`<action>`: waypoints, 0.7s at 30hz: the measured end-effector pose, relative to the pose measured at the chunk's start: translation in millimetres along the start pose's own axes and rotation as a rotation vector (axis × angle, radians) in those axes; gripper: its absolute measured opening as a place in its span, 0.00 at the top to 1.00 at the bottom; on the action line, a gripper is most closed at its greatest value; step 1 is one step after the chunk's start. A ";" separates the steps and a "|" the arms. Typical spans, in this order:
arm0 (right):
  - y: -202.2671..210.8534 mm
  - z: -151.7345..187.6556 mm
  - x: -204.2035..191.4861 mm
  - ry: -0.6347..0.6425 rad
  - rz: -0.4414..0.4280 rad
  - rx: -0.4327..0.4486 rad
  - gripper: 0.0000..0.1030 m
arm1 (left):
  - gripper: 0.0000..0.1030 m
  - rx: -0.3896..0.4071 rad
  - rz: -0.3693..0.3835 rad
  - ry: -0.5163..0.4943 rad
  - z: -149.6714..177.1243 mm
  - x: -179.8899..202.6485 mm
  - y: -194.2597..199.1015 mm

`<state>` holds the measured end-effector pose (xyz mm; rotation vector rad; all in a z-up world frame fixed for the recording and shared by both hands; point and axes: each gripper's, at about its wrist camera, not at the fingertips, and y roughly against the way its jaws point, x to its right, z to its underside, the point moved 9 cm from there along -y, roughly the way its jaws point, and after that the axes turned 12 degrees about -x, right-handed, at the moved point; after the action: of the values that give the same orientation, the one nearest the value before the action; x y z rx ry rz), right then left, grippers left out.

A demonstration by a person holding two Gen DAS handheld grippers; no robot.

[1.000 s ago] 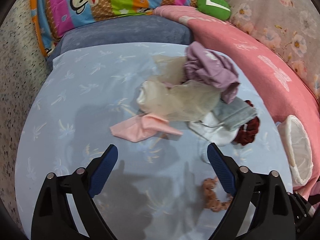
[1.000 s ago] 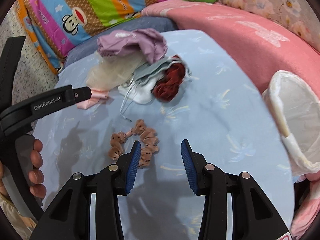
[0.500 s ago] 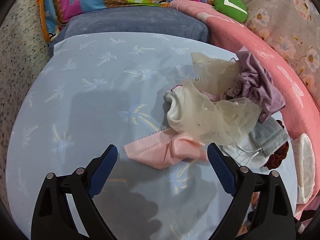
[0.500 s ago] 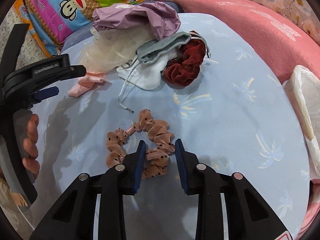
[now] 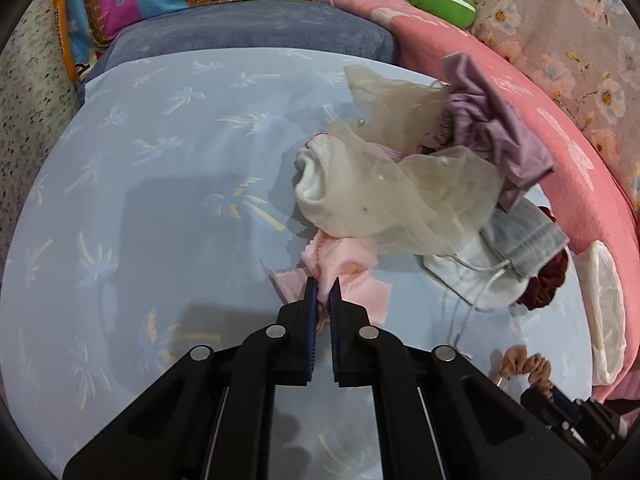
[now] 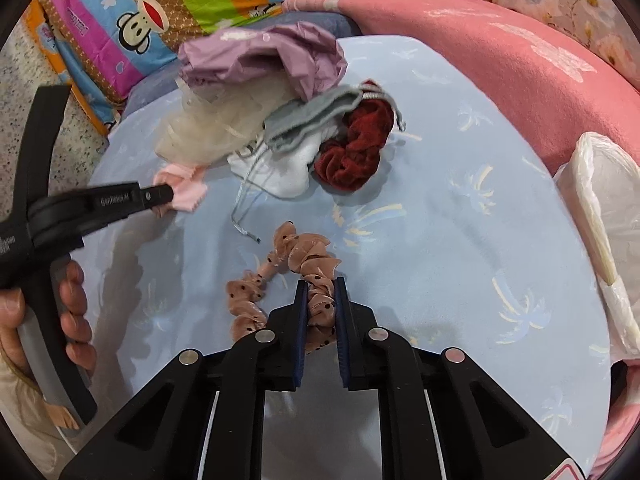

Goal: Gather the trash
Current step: 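Grasp the pink ribbon with the left tool while the right tool grasps the brown scrunchie, then carry the ribbon and brown scrunchie over the wastebasket and open both tools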

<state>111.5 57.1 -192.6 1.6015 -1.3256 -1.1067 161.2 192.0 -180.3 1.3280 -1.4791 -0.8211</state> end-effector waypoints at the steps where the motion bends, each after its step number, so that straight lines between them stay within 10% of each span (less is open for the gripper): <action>1: 7.4 -2.1 1.4 -0.002 0.001 0.017 0.89 | 0.95 0.004 0.005 -0.006 2.6 3.5 4.4; 21: 156.2 -33.6 97.9 -0.161 0.036 0.334 0.89 | 0.95 0.158 0.151 -0.247 4.6 148.9 96.9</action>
<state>101.2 -64.3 -50.2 1.7444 -1.7122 -1.0511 130.4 63.9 -61.0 1.2447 -1.8475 -0.8048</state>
